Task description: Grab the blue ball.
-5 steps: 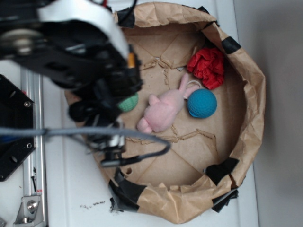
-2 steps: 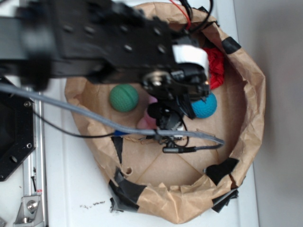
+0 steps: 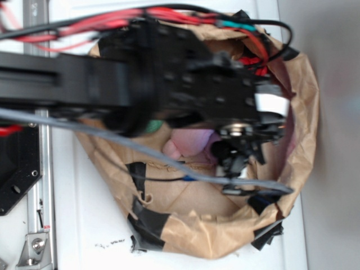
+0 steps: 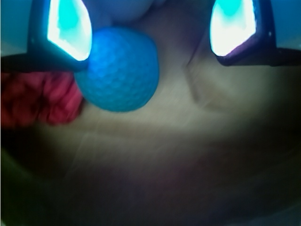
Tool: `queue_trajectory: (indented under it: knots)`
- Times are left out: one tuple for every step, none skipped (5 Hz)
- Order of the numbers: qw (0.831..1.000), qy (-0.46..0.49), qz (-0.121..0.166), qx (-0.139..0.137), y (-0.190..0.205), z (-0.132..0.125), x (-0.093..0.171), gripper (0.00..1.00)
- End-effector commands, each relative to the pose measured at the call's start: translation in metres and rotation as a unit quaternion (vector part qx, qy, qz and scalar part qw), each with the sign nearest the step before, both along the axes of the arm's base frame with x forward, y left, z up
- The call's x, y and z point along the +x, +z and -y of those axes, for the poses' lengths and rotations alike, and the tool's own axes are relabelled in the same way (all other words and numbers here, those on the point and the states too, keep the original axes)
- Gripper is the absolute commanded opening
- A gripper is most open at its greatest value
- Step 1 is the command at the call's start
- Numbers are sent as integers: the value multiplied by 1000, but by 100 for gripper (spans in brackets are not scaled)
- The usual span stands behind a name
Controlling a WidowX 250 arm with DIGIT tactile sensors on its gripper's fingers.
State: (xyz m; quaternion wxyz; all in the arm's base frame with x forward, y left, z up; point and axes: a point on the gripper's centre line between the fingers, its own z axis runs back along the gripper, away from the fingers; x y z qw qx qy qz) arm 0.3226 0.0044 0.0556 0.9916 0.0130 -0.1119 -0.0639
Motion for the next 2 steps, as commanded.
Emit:
queue_trajectory:
  knots:
    - [1000, -10, -7, 25, -17, -4, 24, 0]
    - [1000, -12, -14, 22, -8, -3, 16, 0]
